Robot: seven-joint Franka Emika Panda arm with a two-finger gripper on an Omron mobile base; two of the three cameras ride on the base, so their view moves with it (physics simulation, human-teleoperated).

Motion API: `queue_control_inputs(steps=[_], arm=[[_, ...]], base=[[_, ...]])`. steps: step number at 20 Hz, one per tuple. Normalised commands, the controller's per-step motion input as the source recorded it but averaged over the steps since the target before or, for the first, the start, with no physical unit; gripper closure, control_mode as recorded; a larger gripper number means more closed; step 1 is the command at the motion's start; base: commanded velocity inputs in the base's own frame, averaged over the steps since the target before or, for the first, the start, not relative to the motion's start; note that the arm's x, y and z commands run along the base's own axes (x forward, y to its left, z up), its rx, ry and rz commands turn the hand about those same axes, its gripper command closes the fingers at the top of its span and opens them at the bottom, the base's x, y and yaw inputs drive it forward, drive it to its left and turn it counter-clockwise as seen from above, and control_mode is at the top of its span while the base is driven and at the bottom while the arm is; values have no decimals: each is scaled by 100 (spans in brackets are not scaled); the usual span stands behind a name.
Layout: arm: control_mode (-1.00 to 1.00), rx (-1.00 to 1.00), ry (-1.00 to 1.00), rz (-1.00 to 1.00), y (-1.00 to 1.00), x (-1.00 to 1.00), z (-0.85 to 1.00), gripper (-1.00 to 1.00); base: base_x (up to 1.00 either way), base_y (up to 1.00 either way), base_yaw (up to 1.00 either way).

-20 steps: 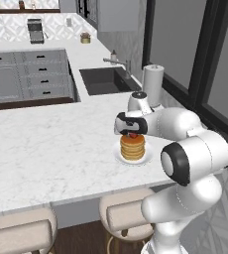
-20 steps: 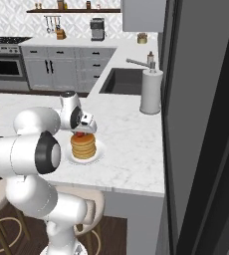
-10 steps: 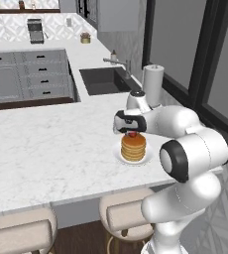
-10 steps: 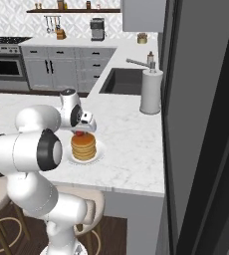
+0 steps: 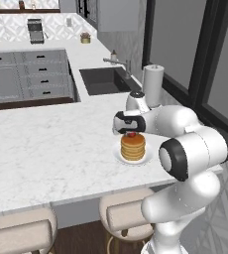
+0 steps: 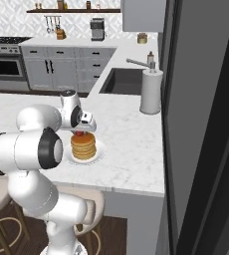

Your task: Take the strawberry from the fridge and place it on top of the pancake, located on the dining counter.

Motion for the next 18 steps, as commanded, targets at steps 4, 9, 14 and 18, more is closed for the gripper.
queue_control_inputs(steps=[4,9,14,18], arm=[[-100,0,-4,3,-8,-31,-14,-100],[-100,0,-5,2,-14,-27,-5,-100],[-100,0,-1,0,-1,-5,7,-100],[-100,0,0,0,0,-15,55,-100]], base=[[0,0,0],[0,0,0],[0,0,0],[0,0,0]])
